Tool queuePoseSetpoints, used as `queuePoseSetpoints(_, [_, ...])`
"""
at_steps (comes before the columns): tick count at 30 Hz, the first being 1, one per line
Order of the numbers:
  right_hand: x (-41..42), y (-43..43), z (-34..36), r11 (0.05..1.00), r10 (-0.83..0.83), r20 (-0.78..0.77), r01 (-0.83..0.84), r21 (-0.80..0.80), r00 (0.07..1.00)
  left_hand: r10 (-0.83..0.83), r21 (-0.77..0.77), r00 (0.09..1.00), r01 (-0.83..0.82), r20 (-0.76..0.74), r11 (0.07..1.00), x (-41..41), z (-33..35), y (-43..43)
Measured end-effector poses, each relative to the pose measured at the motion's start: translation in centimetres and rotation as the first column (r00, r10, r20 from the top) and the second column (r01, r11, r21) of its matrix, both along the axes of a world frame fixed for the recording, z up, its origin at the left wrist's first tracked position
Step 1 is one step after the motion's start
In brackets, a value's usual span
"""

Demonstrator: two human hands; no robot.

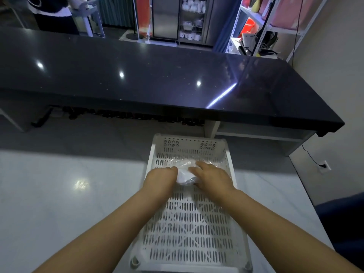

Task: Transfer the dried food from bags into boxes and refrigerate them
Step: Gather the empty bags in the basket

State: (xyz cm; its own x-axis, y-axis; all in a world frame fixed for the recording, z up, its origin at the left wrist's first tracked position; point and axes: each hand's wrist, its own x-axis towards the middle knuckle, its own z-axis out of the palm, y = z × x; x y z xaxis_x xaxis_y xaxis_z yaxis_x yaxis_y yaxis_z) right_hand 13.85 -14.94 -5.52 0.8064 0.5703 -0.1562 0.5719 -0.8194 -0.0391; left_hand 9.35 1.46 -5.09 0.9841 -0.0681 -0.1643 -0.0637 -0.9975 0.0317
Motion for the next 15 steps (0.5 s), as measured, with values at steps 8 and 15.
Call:
queuePoseSetpoints(8, [-3.2, -2.1, 2.3, 0.945, -0.127, 0.311, 0.019, 0.328, 0.942, -0.119, -0.072, 0.915, 0.159, 0.385, 0.985, -0.8, 3.2, -0.1])
queuePoseSetpoints(15, [-8.8, -8.2, 5.4, 0.773, -0.487, 0.315, 0.234, 0.589, 0.814, -0.237, -0.207, 0.806, 0.402, 0.542, 0.892, -1.0, 6.3, -6.8])
